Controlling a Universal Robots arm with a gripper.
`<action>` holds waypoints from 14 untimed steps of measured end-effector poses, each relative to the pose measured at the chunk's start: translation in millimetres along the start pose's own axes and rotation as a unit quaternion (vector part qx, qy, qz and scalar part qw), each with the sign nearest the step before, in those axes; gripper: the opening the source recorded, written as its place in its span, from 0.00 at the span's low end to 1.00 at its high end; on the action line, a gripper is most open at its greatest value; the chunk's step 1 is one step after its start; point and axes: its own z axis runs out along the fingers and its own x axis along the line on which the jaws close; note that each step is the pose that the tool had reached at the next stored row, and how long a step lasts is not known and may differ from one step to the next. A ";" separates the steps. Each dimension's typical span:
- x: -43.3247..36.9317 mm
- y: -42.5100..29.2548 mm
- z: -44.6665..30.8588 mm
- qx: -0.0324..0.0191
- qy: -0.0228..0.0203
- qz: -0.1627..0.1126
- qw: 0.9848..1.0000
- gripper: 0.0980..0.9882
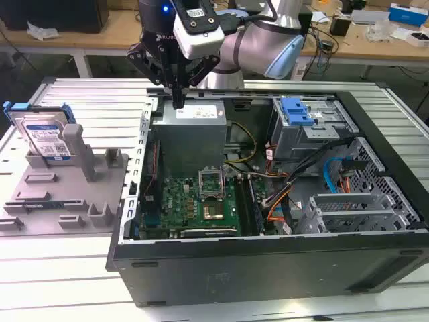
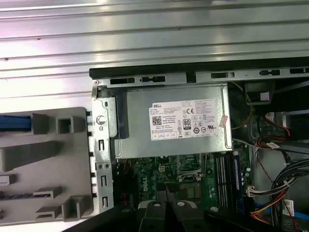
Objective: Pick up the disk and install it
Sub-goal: 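Reach for the disk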
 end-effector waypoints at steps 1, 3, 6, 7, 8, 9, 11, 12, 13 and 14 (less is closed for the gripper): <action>0.0 0.0 0.0 0.000 0.000 0.000 1.000 0.01; 0.0 0.0 0.0 0.000 0.000 0.000 1.000 0.01; 0.1 0.0 0.0 0.000 0.000 0.000 1.000 0.01; 1.2 0.0 0.0 0.000 0.000 0.000 1.000 0.01; 4.3 0.0 -0.1 0.000 0.000 0.000 1.000 0.01; 11.0 0.3 -0.1 0.000 0.000 0.000 1.000 0.01; 19.3 0.9 -0.2 0.000 0.000 0.000 1.000 0.01; 23.4 1.4 -0.2 0.000 0.000 0.000 1.000 0.01; 27.1 2.0 -0.1 0.000 0.000 0.000 1.000 0.01; 30.8 2.8 0.0 0.000 0.000 0.000 1.000 0.01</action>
